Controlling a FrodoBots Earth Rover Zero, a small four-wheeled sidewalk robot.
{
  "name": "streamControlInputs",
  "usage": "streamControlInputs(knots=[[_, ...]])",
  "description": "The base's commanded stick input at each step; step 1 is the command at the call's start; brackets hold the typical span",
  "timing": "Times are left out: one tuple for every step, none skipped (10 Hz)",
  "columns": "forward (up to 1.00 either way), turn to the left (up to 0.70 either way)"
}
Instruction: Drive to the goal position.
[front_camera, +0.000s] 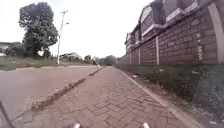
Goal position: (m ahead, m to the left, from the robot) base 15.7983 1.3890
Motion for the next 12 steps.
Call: streamControlInputs(knots=[[0.5, 0.0], [0.5, 0.0], [0.5, 0.0], [0.5, 0.0], [0.5, 0.0], [0.5, 0.0], [0.5, 0.0], [0.5, 0.0], [0.5, 0.0], [0.5, 0.0], [0.5, 0.0], [0.5, 0.0]])
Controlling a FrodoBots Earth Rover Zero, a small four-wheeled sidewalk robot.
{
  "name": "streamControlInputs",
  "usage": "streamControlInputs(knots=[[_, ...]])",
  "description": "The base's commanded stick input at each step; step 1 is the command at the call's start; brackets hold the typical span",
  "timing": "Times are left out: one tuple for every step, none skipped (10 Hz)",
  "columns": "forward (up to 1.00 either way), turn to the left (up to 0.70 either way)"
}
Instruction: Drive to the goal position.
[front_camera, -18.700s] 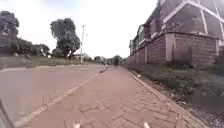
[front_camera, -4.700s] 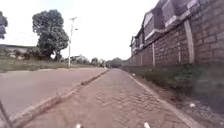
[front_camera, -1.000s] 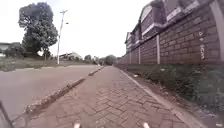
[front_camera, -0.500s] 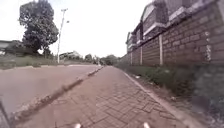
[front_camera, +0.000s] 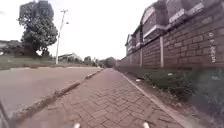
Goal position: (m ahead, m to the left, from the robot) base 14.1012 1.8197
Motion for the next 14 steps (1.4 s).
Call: streamControlInputs(knots=[[0.5, 0.0], [0.5, 0.0], [0.5, 0.0], [0.5, 0.0], [0.5, 0.0], [0.5, 0.0], [0.5, 0.0], [0.5, 0.0], [0.5, 0.0], [0.5, 0.0], [0.5, 0.0], [0.5, 0.0], [0.5, 0.0], [0.5, 0.0]])
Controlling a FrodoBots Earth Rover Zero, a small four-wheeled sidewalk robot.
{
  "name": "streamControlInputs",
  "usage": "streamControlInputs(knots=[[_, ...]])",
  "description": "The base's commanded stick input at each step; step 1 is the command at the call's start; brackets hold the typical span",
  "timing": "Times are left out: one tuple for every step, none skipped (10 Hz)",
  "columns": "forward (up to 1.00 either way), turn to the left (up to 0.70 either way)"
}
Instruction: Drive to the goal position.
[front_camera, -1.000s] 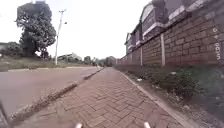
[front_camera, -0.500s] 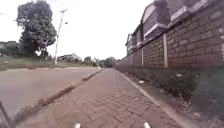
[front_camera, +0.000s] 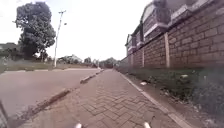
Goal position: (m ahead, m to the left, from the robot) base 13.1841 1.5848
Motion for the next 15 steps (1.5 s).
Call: streamControlInputs(knots=[[0.5, 0.0], [0.5, 0.0], [0.5, 0.0], [0.5, 0.0], [0.5, 0.0], [0.5, 0.0], [0.5, 0.0], [0.5, 0.0], [0.5, 0.0], [0.5, 0.0], [0.5, 0.0], [0.5, 0.0], [0.5, 0.0], [0.5, 0.0], [0.5, 0.0]])
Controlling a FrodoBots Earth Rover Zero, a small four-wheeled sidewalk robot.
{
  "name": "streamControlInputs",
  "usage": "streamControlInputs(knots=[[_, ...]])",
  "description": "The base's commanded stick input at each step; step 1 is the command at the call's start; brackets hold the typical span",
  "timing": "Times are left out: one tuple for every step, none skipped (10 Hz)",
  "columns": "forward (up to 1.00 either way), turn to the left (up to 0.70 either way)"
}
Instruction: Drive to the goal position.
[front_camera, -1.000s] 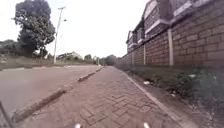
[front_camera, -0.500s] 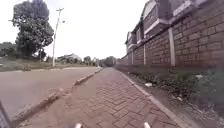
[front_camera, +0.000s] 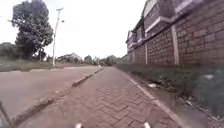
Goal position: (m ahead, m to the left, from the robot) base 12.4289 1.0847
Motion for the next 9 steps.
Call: streamControlInputs(knots=[[0.5, 0.0], [0.5, 0.0], [0.5, 0.0], [0.5, 0.0], [0.5, 0.0], [0.5, 0.0], [0.5, 0.0], [0.5, 0.0], [0.5, 0.0]])
